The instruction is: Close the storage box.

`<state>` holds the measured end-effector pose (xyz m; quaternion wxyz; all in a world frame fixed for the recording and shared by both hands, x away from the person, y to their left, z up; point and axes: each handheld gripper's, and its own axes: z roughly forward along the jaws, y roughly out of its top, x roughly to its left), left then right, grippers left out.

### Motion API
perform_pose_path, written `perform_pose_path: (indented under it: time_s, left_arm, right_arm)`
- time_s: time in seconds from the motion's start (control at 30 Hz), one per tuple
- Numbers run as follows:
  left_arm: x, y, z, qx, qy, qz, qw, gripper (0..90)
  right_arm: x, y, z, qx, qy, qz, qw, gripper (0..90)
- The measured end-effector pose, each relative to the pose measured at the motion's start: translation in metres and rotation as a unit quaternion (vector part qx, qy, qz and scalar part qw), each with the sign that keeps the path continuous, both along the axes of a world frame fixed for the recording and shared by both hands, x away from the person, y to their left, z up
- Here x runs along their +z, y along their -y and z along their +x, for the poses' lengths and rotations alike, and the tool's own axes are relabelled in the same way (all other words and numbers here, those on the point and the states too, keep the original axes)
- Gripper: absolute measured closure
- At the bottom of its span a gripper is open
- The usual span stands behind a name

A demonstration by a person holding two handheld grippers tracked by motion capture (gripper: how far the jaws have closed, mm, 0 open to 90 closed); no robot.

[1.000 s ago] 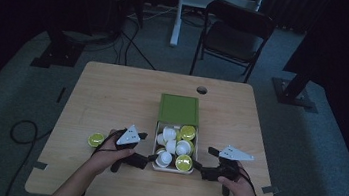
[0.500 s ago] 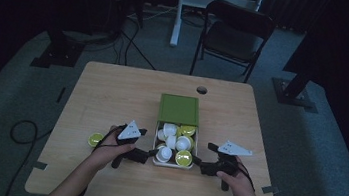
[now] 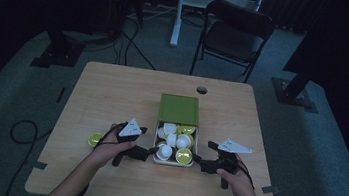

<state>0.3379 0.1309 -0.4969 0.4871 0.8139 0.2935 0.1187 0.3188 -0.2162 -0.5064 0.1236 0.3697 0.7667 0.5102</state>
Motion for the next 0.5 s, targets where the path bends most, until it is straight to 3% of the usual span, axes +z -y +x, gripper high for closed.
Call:
perform_pose_path:
  time_s: [0.5]
  left_arm:
    - [0.0001,-0.0020,0.0101,0.010,0.000,-0.005,0.9999,9.6]
  right_arm:
    - [0.0015,-0.0018,0.0102,-0.005,0.000,-0.003,1.0000,11.8]
